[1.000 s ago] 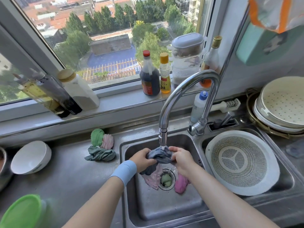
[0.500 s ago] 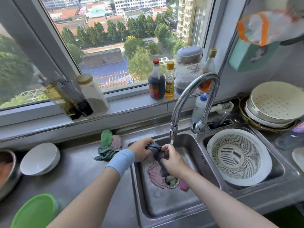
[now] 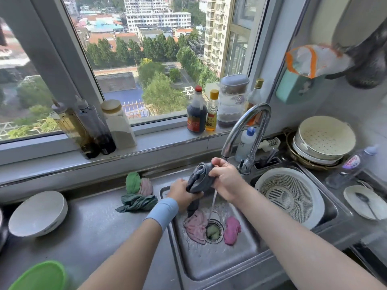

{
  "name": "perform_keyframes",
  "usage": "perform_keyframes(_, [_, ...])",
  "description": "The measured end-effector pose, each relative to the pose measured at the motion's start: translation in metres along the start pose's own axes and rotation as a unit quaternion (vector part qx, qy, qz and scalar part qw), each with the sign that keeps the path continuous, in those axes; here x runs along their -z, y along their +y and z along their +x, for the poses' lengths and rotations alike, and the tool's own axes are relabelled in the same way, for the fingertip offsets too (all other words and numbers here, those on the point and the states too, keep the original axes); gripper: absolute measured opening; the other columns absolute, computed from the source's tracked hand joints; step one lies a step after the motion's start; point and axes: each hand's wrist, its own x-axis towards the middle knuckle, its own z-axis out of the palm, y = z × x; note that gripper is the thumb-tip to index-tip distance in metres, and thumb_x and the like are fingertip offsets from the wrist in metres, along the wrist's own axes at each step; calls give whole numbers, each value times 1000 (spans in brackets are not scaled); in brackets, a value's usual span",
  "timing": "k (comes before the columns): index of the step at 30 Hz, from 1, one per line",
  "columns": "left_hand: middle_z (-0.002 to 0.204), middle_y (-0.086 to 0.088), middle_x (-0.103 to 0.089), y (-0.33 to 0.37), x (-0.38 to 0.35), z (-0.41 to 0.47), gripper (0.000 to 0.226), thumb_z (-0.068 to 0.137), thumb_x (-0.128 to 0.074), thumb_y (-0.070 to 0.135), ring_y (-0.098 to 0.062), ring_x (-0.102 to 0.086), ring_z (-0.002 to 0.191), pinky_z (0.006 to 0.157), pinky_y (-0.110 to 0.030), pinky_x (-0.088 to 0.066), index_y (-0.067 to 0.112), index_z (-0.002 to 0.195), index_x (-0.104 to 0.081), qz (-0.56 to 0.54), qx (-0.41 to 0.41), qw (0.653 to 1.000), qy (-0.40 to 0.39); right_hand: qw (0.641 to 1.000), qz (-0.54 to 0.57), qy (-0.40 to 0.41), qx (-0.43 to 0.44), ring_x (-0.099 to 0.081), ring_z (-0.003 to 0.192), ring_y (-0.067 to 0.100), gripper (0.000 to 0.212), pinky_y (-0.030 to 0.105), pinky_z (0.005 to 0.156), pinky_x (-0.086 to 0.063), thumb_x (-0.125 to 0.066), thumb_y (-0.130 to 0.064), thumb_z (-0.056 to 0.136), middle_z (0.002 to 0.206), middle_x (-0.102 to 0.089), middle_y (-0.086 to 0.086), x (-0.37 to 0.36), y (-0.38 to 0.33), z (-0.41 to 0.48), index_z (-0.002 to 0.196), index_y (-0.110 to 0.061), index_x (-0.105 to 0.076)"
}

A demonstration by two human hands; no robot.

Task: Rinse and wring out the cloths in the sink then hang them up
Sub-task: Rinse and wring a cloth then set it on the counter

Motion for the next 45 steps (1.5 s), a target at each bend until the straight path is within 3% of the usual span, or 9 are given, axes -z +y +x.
perform_keyframes(5, [82,-7,-64,0,36,8,48,58,-71,31,-19,-55,75,69,-30,-43,4,98,-69,-137,54,987,-68,961,-258,60,78,-65,91,25,61,43,89,-55,-57,21,79,101,-67,17,36,9,-8,130,-12,-58])
perform_keyframes(9, [91,-13,-67,12,49,4,43,62,-66,12,-26,-63,83,78,-39,-54,7,104,-63,-297,59,939,-162,808,-568,65,144,-62,84,-6,31,5,72,-43,-70,-12,75,96,-66,-17,48,25,-22,101,-29,-74])
perform_keyframes(15, [112,-27,-65,30,53,1,33,91,-52,1,-35,-65,97,90,-45,-53,-2,124,-59,-505,73,844,-164,815,-538,48,213,-55,93,-1,77,13,76,-44,-80,-59,58,113,-48,-20,18,38,-27,122,-38,-42])
perform_keyframes(21, [107,-13,-69,33,39,-8,38,84,-61,36,-27,-65,86,92,-46,-45,8,109,-69,-638,109,747,-154,745,-542,158,355,-49,67,15,30,28,60,-33,-75,-33,79,77,-52,-7,-3,37,-16,80,-19,-49])
perform_keyframes(25, [111,-20,-70,31,24,-15,47,91,-60,43,-33,-70,100,82,-47,-56,0,103,-74,-756,117,615,-191,670,-619,176,369,-55,78,23,22,36,65,-45,-74,-34,77,82,-59,-4,-10,49,-16,80,-20,-58])
perform_keyframes(28, [90,-17,-74,29,25,-17,29,85,-67,28,-26,-74,79,64,-37,-60,0,88,-76,-713,123,672,-156,597,-698,43,393,-54,101,22,21,40,88,-45,-69,-36,76,107,-64,-6,6,47,-20,93,-25,-73])
perform_keyframes(33, [69,-9,-61,15,41,-13,22,67,-73,9,-18,-60,59,49,-25,-51,4,84,-60,-637,153,745,-126,668,-619,-17,413,-64,95,17,32,36,85,-55,-57,2,80,117,-61,1,30,14,-21,104,-14,-72])
perform_keyframes(41, [92,-10,-70,44,59,-22,32,72,-78,8,-15,-67,74,65,-25,-57,6,102,-69,-528,65,758,-378,368,-822,-206,383,-14,153,21,119,43,120,-23,-65,1,74,168,3,2,16,-22,0,156,-26,18])
perform_keyframes(45, [79,-3,-67,62,61,-23,16,83,-53,3,-8,-58,61,57,-14,-49,4,99,-55,-427,76,797,-421,259,-819,-222,462,-56,113,27,111,41,92,-49,-73,-23,71,138,-48,13,8,-34,4,159,-17,-5])
